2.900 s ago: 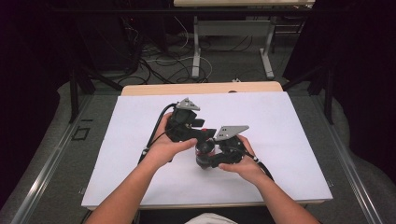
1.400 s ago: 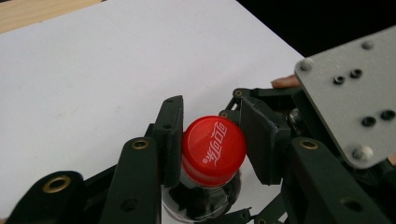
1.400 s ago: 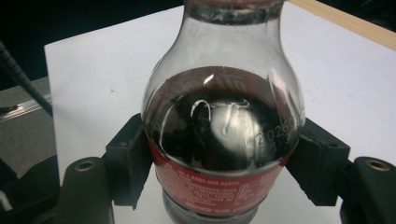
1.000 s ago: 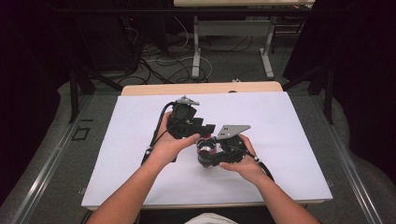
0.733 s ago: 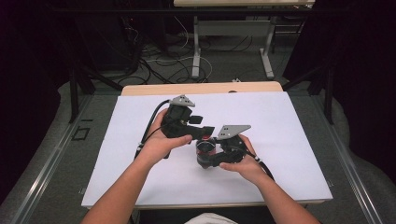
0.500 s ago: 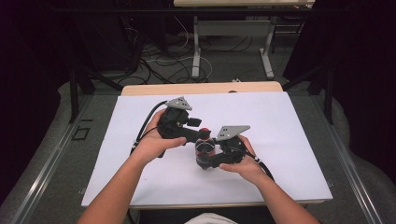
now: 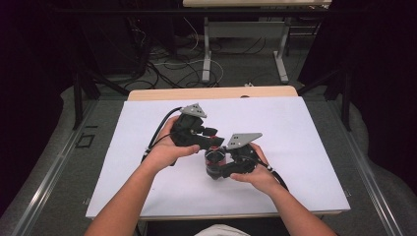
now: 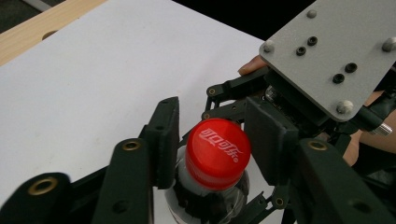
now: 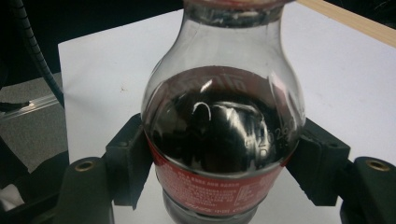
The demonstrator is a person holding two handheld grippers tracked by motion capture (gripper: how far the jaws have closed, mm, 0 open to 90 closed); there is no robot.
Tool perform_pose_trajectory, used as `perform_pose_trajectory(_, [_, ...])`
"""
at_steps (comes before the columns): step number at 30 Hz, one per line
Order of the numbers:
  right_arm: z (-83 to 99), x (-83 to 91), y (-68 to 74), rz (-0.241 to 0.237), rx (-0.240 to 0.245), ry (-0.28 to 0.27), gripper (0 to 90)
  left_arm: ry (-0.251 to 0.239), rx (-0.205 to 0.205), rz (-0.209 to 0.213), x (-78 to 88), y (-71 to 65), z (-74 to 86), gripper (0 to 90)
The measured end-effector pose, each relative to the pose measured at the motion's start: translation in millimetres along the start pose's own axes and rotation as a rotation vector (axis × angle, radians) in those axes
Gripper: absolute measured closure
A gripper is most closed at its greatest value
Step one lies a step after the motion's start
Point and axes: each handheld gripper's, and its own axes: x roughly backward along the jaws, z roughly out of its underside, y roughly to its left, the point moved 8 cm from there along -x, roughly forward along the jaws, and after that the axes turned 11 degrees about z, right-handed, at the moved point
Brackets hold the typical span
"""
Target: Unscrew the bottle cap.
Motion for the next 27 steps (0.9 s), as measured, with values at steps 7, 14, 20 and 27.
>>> perform_pose_trajectory(7, [-0.3, 0.0, -2.0, 0.016, -0.017, -0.006, 29.8, -0.006, 0.101, -0.120, -3.9, -4.2, -4.0, 61.7])
perform_pose_trajectory(14, [0.3, -0.9, -1.5, 0.025, -0.016, -0.001, 29.8, -0.024, 0.283, -0.245, -3.9, -4.6, -3.8, 61.8])
perform_pose_trajectory(20, [-1.0, -0.4, -2.6, 0.025, -0.012, -0.015, 29.8, -0.040, 0.280, -0.183, -2.8, -5.2, -6.6, 58.2])
perform_pose_trajectory(27, [-1.4, 0.7, -3.8, 0.026, -0.020, -0.016, 29.8, -0.053, 0.178, -0.122, 6.4, -2.8, -8.7, 45.7])
